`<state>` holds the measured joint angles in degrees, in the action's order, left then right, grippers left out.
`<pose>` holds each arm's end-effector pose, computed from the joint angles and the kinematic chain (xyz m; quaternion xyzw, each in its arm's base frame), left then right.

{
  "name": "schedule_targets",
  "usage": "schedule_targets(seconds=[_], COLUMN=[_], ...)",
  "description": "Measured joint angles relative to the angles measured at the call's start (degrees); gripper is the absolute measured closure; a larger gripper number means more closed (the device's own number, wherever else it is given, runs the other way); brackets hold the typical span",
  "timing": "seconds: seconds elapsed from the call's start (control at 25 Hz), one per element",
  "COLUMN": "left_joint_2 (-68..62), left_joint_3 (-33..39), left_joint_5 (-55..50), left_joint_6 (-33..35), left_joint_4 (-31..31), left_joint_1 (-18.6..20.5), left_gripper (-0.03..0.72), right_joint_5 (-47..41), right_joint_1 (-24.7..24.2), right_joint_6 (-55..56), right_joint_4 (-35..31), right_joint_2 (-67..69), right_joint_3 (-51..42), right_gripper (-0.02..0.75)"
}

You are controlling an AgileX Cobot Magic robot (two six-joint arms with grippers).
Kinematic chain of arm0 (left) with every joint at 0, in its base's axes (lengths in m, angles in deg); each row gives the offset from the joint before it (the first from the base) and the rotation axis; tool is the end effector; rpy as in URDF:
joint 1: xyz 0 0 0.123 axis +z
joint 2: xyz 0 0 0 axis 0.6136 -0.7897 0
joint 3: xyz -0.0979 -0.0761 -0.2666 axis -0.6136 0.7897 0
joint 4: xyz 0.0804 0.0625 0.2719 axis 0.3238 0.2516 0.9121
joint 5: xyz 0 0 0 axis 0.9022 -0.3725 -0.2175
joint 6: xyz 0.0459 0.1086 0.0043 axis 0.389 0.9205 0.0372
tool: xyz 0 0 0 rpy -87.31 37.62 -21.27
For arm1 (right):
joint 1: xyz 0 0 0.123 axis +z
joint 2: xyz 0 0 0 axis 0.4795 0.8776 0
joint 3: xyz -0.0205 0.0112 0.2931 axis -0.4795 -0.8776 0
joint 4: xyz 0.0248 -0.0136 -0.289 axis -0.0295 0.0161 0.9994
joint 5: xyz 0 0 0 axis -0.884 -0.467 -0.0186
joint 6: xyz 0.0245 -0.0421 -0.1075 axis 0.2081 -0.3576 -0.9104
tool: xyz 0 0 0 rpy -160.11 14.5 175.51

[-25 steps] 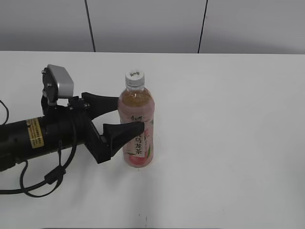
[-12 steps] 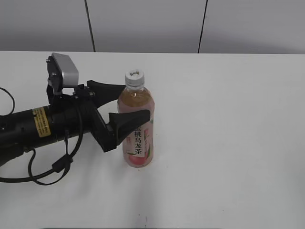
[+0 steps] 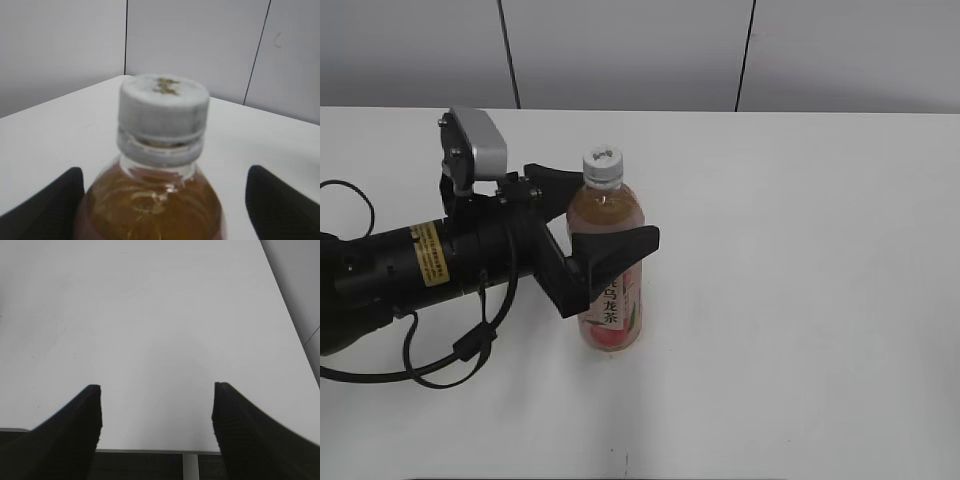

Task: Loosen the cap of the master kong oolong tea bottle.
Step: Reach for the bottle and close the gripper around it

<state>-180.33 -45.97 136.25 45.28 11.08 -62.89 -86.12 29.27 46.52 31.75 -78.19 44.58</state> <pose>0.2752 -0.2118 0.1165 0.3663 0.6369 -0.3894 0.5554 0.0395 0.0036 0.2837 -0.0718 0.8568 -0.0211 0.5102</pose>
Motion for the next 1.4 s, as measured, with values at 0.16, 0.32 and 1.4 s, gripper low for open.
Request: schedule_targets(seconds=[0.16,0.32,1.4], left_joint_2=[0.00,0.00,-6.23], left_joint_3=[0.00,0.00,-0.02], left_joint_5=[0.00,0.00,-0.06], left_joint_6=[0.00,0.00,0.00], left_joint_4=[-2.12,-2.95,-3.09], left_joint_1=[0.00,0.00,0.00], left_gripper=[0.104,0.104,0.125], right_joint_5=[0.00,0.00,0.00], right_joint_1=[0.00,0.00,0.00], right_joint_6=[0.00,0.00,0.00], right_joint_4=[0.00,0.00,0.00], right_joint_2=[0.00,0.00,0.00], right_joint_3=[0.00,0.00,0.00], right_gripper=[0.213,0.213,0.213])
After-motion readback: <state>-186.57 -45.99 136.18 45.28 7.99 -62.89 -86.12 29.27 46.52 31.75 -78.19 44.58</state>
